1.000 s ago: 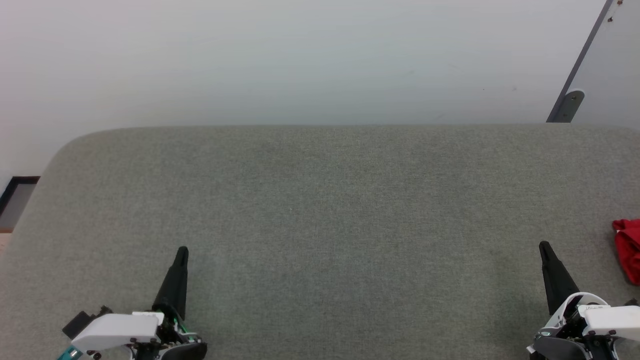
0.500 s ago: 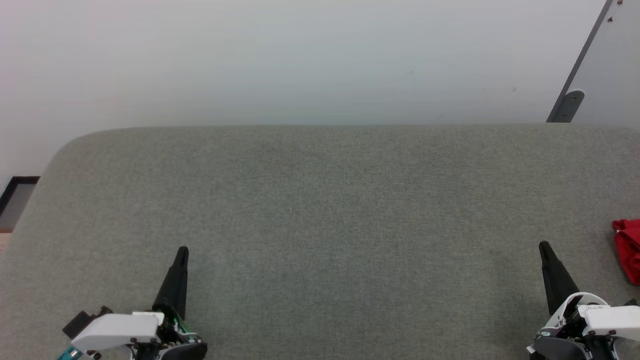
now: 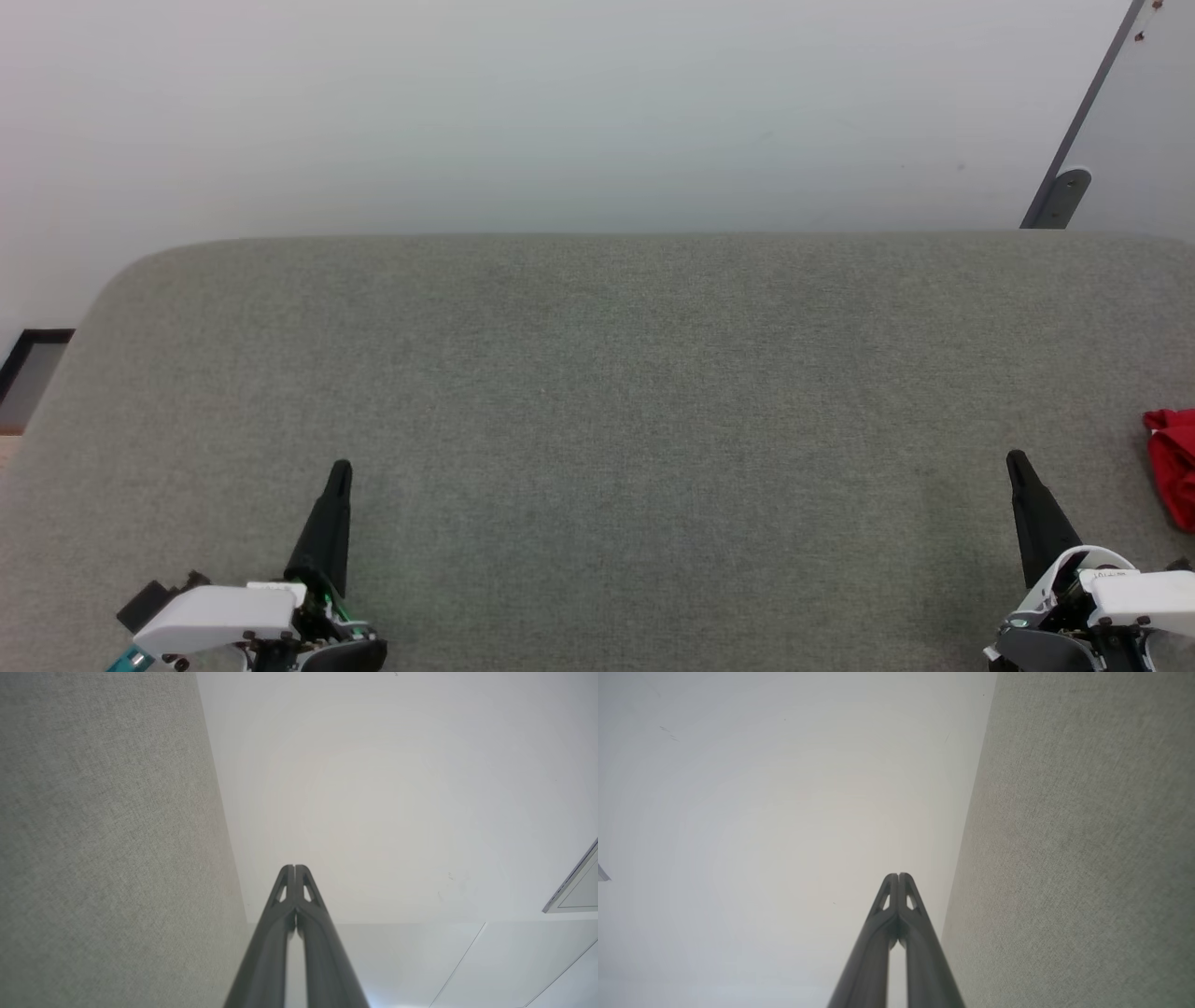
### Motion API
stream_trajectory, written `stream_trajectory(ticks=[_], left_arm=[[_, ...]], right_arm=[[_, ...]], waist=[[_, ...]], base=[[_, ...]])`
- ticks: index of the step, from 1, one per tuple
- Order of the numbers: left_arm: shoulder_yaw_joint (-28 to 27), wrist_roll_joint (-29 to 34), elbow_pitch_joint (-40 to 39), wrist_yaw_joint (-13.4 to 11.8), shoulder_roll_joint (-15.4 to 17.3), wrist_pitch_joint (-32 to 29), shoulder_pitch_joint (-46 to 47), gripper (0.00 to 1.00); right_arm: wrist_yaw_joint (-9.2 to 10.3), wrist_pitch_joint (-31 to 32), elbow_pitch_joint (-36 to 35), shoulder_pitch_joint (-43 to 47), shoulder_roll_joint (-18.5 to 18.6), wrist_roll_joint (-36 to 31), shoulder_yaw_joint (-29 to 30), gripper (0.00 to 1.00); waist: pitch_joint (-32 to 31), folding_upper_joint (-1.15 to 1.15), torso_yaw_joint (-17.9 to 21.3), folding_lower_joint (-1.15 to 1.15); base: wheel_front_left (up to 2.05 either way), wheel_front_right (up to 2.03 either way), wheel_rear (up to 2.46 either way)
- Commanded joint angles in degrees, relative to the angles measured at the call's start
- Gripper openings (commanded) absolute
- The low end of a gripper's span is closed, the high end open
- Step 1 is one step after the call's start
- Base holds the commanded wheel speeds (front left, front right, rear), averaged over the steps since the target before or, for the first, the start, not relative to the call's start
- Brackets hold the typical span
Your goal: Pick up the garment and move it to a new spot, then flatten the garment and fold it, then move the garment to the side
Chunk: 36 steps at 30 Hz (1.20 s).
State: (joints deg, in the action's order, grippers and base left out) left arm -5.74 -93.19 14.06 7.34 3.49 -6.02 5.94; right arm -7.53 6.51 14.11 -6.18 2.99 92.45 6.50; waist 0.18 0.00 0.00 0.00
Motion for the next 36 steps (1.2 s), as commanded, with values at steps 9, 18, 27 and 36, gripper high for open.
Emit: stream_trajectory(ticks=[9, 18, 27, 36], left_arm=[[-0.22, 0.42, 0.11, 0.26, -0.18, -0.17, 0.61, 0.00], [-0.30, 0.47, 0.12, 0.26, -0.25, -0.28, 0.62, 0.00], [-0.37, 0.44, 0.12, 0.26, -0.30, -0.33, 0.63, 0.00], [-0.43, 0.52, 0.13, 0.26, -0.34, -0.41, 0.64, 0.00]], right_arm=[[0.08, 0.15, 0.02, -0.20, -0.26, -0.05, 0.07, 0.00], [0.08, 0.15, 0.02, -0.21, -0.26, -0.07, 0.07, 0.00], [0.08, 0.13, 0.02, -0.21, -0.27, -0.08, 0.08, 0.00], [0.08, 0.14, 0.02, -0.21, -0.27, -0.09, 0.08, 0.00]], waist=[[0.00, 0.00, 0.00, 0.00], [0.00, 0.00, 0.00, 0.00], [0.00, 0.00, 0.00, 0.00], [0.00, 0.00, 0.00, 0.00]], base=[[0.00, 0.00, 0.00], [0.00, 0.00, 0.00], [0.00, 0.00, 0.00], [0.00, 0.00, 0.00]])
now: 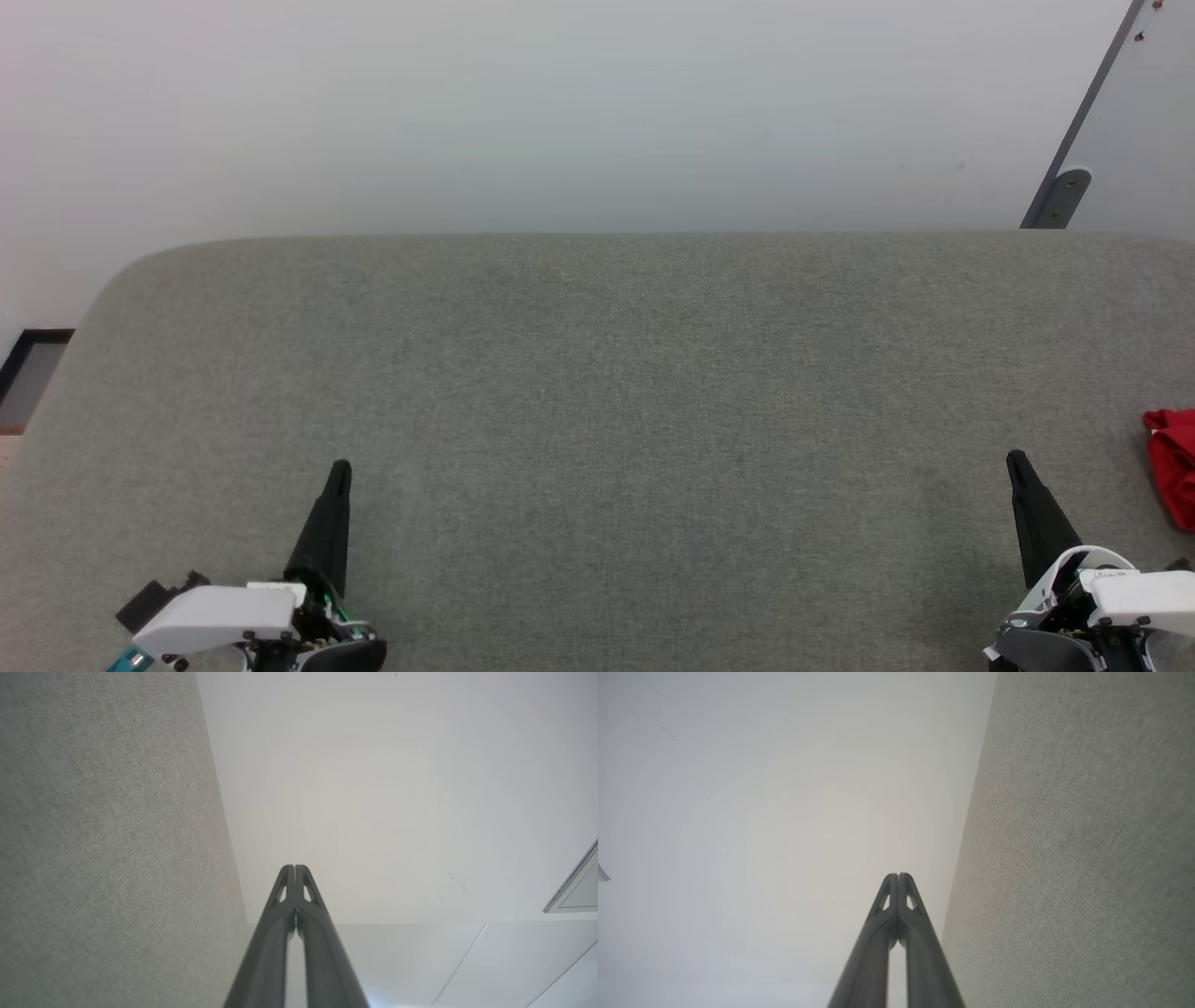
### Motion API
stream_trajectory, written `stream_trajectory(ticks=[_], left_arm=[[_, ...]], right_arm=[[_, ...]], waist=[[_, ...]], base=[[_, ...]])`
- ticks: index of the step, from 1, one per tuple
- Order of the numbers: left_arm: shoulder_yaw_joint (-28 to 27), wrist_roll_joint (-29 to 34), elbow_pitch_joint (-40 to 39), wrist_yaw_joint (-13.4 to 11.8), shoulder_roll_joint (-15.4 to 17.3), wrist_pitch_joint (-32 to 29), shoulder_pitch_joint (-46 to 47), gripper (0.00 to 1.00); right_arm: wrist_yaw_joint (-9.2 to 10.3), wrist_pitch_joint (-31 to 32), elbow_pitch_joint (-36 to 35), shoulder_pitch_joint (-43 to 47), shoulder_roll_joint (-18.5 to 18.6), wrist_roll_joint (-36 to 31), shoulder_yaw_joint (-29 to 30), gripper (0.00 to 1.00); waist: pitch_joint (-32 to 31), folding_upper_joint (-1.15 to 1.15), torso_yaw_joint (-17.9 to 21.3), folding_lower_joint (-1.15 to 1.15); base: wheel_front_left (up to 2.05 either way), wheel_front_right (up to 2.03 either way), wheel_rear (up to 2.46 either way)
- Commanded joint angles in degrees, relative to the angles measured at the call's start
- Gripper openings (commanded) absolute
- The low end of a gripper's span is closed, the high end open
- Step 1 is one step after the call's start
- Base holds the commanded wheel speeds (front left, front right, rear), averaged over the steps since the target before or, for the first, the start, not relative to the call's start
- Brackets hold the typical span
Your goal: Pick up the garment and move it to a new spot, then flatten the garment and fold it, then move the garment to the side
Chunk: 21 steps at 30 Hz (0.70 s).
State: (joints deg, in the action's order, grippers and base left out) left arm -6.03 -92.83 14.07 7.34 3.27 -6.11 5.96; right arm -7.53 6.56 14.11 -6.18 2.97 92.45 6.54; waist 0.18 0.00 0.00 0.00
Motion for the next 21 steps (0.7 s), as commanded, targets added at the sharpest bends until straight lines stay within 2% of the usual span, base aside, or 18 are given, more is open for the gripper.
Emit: stream_trajectory(ticks=[1, 21], left_arm=[[-0.15, 0.16, 0.11, 0.26, -0.12, -0.32, 0.62, 0.00], [-0.28, 0.29, 0.11, 0.26, -0.21, -0.30, 0.63, 0.00]], right_arm=[[0.08, 0.08, 0.02, -0.21, -0.25, -0.09, 0.04, 0.00], [0.08, 0.10, 0.02, -0.21, -0.26, -0.10, 0.04, 0.00]], waist=[[0.00, 0.00, 0.00, 0.00], [0.00, 0.00, 0.00, 0.00]], base=[[0.00, 0.00, 0.00], [0.00, 0.00, 0.00]])
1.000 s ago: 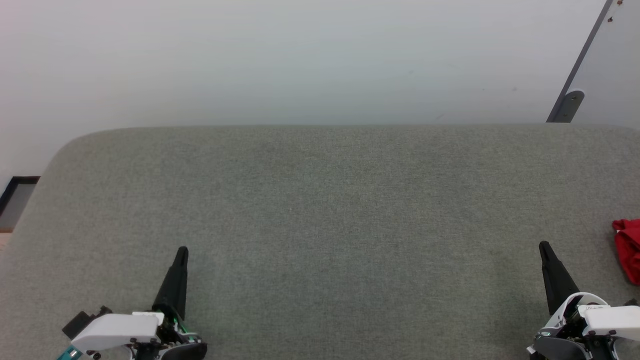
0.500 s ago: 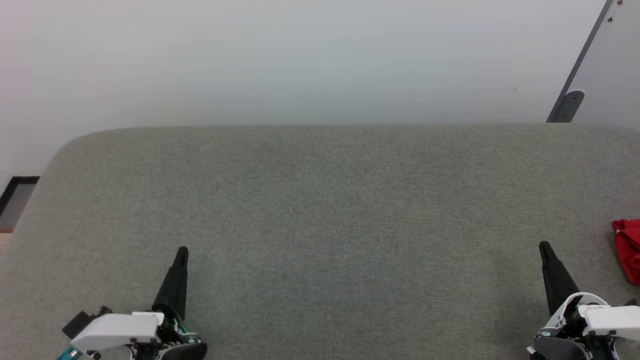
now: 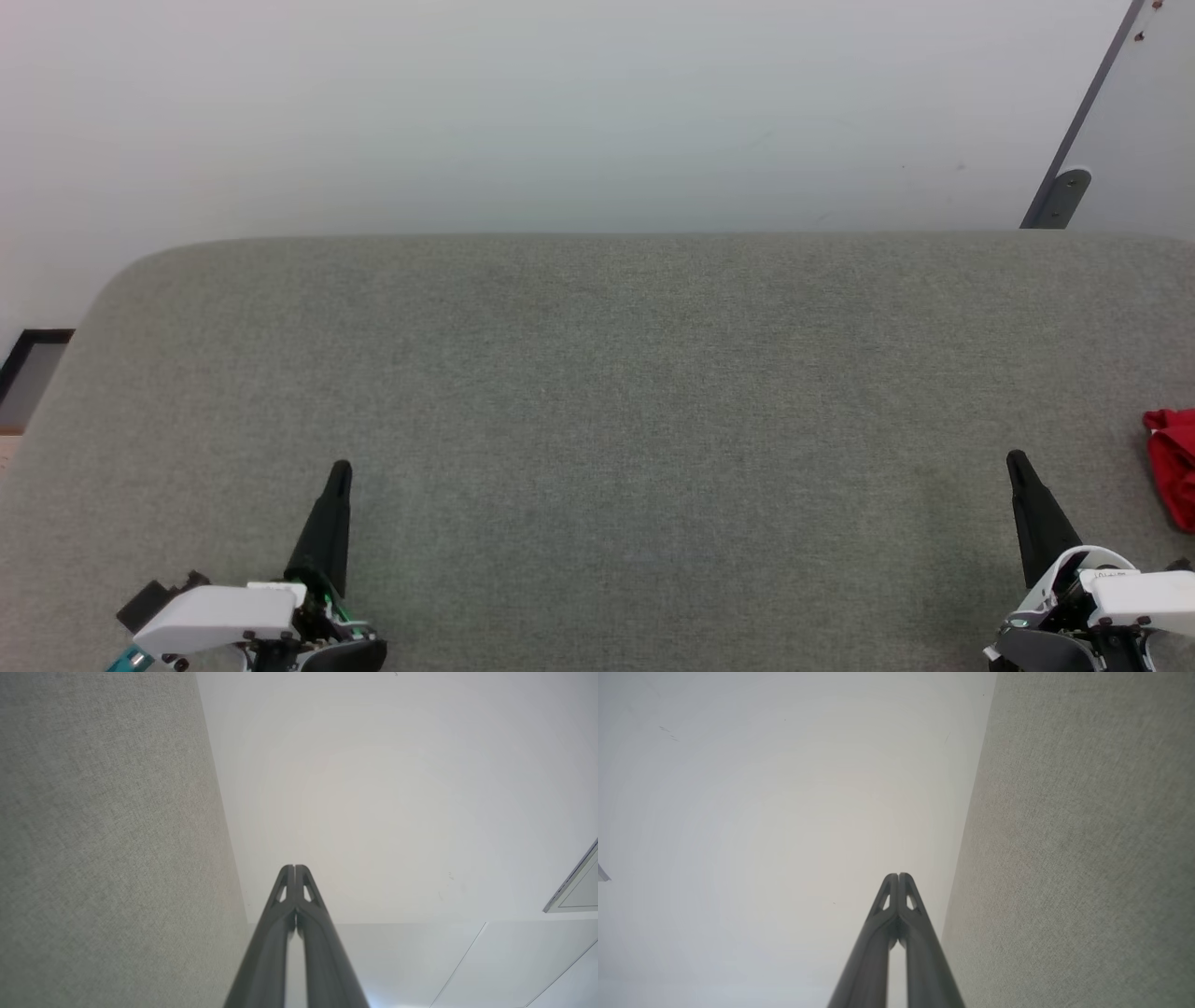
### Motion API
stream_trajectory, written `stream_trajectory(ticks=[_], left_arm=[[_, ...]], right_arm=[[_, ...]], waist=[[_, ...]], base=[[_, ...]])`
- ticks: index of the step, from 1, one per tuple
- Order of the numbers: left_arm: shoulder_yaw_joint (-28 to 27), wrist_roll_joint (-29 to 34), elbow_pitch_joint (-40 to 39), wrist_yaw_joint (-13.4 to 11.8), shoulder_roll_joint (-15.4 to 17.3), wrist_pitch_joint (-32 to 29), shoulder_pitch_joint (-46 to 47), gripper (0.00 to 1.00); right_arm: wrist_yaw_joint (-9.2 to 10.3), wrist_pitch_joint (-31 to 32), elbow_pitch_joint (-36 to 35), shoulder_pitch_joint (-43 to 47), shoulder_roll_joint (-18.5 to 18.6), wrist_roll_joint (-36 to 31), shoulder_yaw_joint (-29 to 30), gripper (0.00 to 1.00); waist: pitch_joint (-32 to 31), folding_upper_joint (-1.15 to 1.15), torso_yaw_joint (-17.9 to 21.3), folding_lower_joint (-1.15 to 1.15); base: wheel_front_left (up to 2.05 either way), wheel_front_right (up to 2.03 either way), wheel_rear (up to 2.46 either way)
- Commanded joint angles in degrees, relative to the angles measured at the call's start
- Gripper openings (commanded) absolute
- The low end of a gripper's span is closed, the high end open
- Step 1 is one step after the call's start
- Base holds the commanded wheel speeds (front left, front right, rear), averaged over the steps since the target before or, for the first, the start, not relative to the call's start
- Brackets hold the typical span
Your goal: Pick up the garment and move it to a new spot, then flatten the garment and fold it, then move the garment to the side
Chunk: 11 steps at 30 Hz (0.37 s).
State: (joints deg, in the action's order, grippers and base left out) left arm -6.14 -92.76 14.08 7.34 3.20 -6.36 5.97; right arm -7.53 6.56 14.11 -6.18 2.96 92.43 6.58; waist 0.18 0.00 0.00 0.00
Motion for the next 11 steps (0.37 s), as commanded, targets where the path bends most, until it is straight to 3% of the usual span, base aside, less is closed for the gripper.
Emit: stream_trajectory(ticks=[1, 11], left_arm=[[-0.18, 0.23, 0.10, 0.26, -0.16, -0.06, 0.62, 0.00], [-0.24, 0.25, 0.10, 0.26, -0.19, -0.12, 0.63, 0.00]], right_arm=[[0.08, 0.10, 0.02, -0.21, -0.24, -0.09, 0.00, 0.00], [0.08, 0.11, 0.02, -0.21, -0.25, -0.10, 0.01, 0.00]], waist=[[0.00, 0.00, 0.00, 0.00], [0.00, 0.00, 0.00, 0.00]], base=[[0.00, 0.00, 0.00], [0.00, 0.00, 0.00]])
